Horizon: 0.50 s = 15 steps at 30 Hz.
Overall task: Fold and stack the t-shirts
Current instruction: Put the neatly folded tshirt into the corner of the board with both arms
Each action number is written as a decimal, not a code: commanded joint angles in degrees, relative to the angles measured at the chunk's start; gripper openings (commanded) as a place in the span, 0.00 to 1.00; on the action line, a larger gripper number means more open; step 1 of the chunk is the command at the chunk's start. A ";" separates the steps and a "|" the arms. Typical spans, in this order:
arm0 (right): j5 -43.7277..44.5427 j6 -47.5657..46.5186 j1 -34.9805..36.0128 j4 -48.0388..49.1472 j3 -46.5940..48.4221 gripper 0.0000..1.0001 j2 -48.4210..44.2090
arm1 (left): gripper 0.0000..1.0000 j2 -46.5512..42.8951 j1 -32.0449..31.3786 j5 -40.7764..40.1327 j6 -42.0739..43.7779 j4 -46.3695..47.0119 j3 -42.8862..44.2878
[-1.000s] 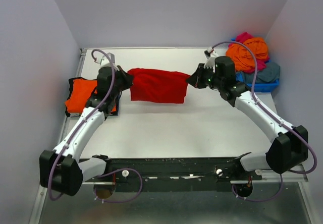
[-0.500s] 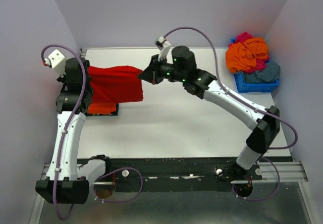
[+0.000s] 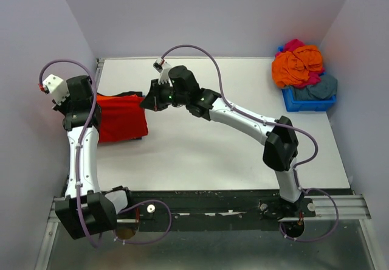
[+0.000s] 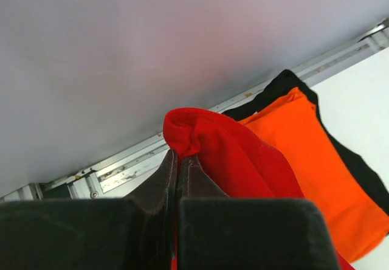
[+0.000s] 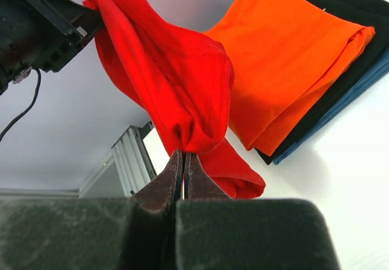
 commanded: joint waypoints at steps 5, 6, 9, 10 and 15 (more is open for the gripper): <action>1.24 1.54 -0.12 -0.83 8.28 0.01 7.28 | 0.00 7.55 3.95 -1.29 2.71 5.33 2.96; 1.33 1.63 -0.04 -1.01 8.90 0.01 7.89 | 0.00 8.08 3.95 -0.94 3.15 6.03 2.79; 2.47 1.89 -0.21 -2.15 11.18 0.01 9.82 | 0.00 9.13 4.21 1.78 4.91 10.50 1.39; 2.82 2.07 -0.21 -2.42 11.97 0.01 10.53 | 0.00 9.75 4.30 2.48 5.00 11.39 1.38; 4.58 3.65 -0.39 -3.39 14.79 0.01 13.69 | 0.00 14.93 4.39 5.82 5.87 14.38 3.66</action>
